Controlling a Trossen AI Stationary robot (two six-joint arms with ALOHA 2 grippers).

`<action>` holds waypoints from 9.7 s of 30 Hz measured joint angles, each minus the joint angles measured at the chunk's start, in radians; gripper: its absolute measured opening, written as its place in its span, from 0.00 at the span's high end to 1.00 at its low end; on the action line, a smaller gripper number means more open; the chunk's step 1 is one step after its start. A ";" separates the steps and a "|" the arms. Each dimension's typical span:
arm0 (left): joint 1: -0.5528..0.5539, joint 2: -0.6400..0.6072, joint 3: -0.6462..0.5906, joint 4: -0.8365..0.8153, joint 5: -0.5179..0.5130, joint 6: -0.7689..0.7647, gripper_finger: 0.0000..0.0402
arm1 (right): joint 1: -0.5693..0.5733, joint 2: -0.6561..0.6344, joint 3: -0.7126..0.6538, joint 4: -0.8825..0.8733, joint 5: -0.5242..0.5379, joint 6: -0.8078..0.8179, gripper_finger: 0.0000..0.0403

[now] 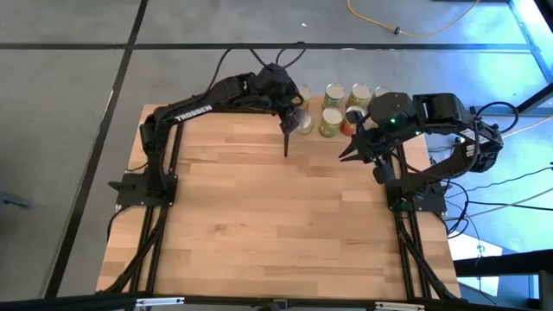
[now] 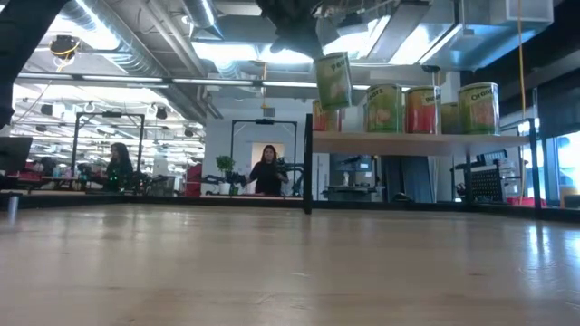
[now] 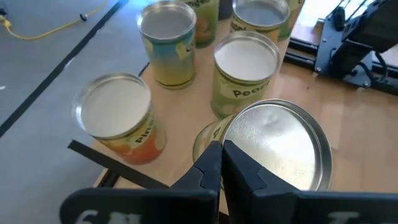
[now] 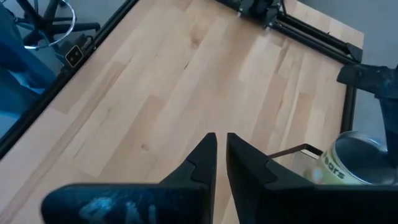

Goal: Pick and place cans onto a shelf
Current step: Put the canned pears on the shelf, then return to Home Position

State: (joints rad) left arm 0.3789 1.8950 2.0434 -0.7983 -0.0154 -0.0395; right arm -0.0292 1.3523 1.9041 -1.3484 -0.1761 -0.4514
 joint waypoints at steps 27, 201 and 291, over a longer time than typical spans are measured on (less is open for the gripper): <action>0.019 0.062 0.000 -0.042 -0.019 -0.001 1.00 | 0.000 -0.031 0.000 0.002 0.000 -0.003 0.90; -0.524 -1.890 -1.837 0.703 -0.101 -0.029 1.00 | 0.000 -0.930 -1.597 1.406 0.076 0.388 0.99; -0.524 -1.891 -2.036 0.815 -0.026 -0.082 1.00 | 0.000 -0.929 -1.897 1.500 0.077 0.653 0.96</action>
State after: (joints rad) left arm -0.1448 0.0044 0.0074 0.0166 -0.0418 -0.1211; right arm -0.0290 0.4231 0.0067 0.1513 -0.0986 0.2016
